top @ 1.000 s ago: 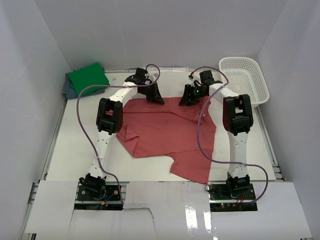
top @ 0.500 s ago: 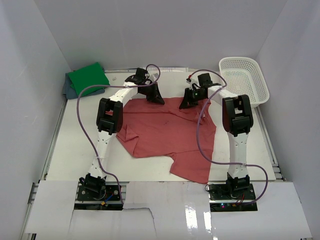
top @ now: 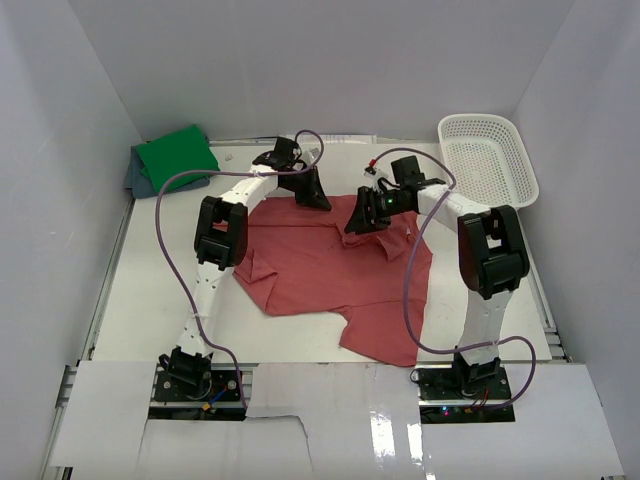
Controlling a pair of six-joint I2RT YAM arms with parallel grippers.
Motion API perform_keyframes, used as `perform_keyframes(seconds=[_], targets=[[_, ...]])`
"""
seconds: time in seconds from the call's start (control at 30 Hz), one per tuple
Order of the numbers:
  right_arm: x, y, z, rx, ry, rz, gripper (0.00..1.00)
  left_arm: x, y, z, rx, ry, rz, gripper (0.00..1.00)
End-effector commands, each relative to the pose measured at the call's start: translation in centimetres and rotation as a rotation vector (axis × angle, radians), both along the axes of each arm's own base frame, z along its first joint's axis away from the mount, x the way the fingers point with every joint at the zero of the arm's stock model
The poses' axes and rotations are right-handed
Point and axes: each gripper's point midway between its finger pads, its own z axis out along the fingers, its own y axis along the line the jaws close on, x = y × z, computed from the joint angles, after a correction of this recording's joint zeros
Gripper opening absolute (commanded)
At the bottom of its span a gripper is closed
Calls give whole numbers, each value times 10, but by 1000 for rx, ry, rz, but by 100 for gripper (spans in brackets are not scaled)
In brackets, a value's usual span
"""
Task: Fold and stack the t-shirts
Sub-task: Fold the flattened tshirt in 1/3 of the way
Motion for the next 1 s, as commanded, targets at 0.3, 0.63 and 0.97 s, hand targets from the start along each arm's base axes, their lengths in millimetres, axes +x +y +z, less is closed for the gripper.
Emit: perform_keyframes(seconds=[0.3, 0.63, 0.97], targets=[[-41, -1, 21, 31, 37, 17, 79, -4, -8, 14, -14, -34, -22, 0], [-64, -52, 40, -166, -99, -183, 77, -12, -21, 32, -34, -55, -52, 0], [-101, -75, 19, -77, -16, -469, 72, -62, -86, 86, -158, -109, -192, 0]])
